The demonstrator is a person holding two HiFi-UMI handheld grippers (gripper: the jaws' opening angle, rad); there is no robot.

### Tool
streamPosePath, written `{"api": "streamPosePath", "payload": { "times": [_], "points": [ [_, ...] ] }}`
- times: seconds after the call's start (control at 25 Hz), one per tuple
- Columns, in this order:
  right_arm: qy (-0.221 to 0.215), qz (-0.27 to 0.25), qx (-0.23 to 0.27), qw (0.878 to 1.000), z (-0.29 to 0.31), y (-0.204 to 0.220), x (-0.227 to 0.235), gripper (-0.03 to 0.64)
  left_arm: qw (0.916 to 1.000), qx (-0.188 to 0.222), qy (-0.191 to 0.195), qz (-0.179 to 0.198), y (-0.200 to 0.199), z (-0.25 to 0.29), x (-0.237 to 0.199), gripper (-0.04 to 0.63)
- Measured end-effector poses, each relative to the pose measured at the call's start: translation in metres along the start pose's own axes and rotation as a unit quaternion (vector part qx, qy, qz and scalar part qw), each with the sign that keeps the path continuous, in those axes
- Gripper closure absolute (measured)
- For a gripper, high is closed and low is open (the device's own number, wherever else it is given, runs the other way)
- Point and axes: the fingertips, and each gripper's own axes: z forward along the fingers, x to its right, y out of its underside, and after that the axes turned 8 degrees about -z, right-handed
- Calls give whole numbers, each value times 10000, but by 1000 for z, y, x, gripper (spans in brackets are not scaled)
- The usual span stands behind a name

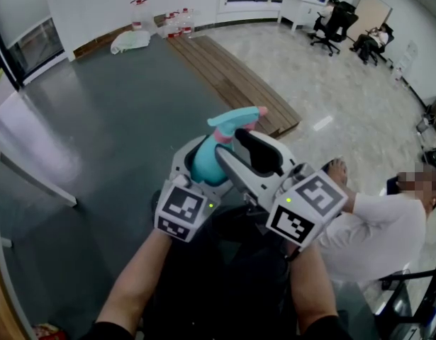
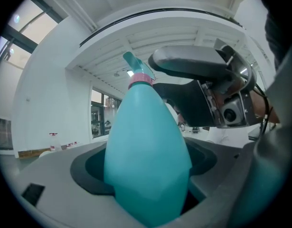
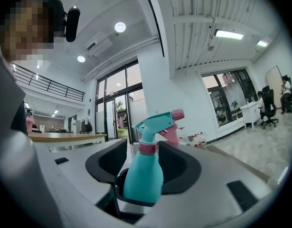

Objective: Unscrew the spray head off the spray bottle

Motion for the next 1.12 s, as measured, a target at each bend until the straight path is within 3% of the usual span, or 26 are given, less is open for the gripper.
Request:
{"api": "streamPosePath", "payload": {
  "times": [0.32, 0.44, 0.56, 0.76, 0.92, 1.12],
  "points": [
    [-58, -119, -46, 9999, 0, -5, 4, 405, 9999, -54, 109, 114, -4, 5, 15, 160],
    [-27, -165, -69, 9998, -1, -5, 8, 470, 9997, -73, 194, 138, -4, 5, 19, 160],
    [-140, -211, -81, 9996, -2, -6, 10, 477, 9992, -106, 358, 126, -5, 6, 22, 160],
    [-687, -239, 108, 9973, -7, -9, 3, 480, 9946, -152, 1026, 21, -7, 0, 34, 160],
    [-1231, -152, 261, 9919, -14, -12, -3, 483, 9846, -206, 1728, -147, -9, -10, 48, 160],
    [-1579, -158, 313, 9868, -20, -11, -6, 483, 9757, -281, 2163, -195, -6, -15, 56, 160]
  ]
}}
